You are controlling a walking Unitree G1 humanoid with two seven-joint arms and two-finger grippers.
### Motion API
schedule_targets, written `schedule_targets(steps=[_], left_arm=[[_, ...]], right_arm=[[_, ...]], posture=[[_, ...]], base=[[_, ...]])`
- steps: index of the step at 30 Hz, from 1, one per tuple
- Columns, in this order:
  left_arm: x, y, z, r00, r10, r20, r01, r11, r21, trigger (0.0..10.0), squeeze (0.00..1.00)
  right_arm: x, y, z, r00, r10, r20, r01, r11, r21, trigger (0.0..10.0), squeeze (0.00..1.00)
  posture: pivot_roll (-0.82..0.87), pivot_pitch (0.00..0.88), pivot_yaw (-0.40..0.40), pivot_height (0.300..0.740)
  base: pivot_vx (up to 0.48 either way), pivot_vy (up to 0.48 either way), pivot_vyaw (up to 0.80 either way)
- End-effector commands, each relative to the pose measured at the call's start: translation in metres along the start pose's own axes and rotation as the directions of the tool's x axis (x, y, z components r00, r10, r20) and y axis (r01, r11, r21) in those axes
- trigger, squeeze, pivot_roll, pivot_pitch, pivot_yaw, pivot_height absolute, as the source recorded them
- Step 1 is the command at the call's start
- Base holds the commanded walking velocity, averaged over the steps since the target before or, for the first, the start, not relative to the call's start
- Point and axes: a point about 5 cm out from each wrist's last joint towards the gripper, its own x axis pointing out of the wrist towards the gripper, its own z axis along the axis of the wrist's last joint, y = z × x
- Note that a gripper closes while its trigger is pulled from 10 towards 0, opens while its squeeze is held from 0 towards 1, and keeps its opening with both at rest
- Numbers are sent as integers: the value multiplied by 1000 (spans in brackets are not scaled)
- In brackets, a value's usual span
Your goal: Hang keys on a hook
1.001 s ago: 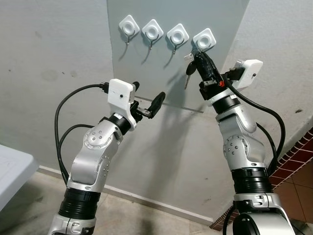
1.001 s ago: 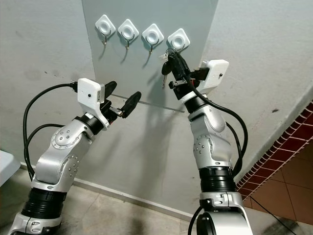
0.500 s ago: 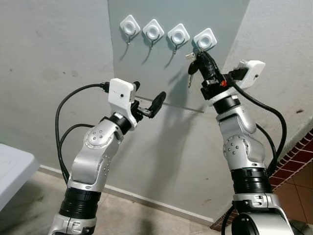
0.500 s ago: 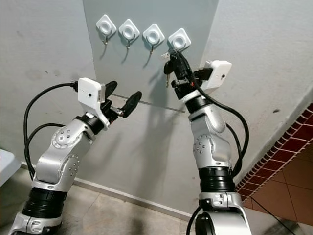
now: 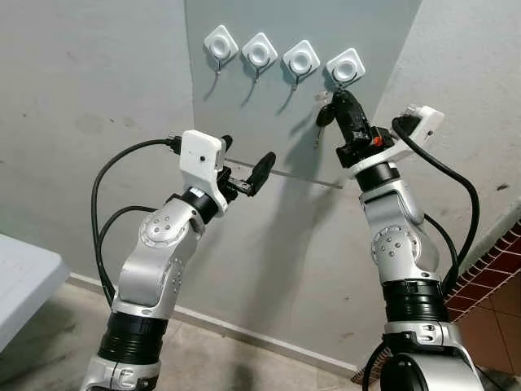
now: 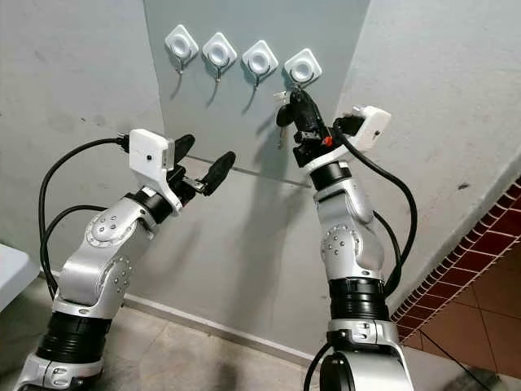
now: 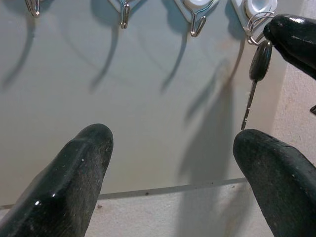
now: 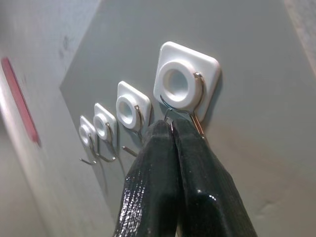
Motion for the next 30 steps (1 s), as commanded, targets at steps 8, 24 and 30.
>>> schedule_targets(steps=[8,24,30], left_arm=[[1,-1,9,1000,-5,28,5,1000,-1,10000,0],[0,-3,9,1000,-2,29,2,1000,-8,10000,0],[1,-4,9,999,-4,32,4,1000,-12,10000,0]], right_arm=[[-2,-12,10,997,-66,40,63,996,62,10000,0],[-2,11,4,992,125,-30,-129,979,-161,10000,0],[-5,11,-5,988,131,-83,-144,974,-175,10000,0]], posture=[[4,0,-47,740],[8,0,-54,740],[9,0,-56,740]], base=[[0,0,0],[0,0,0],[0,0,0]])
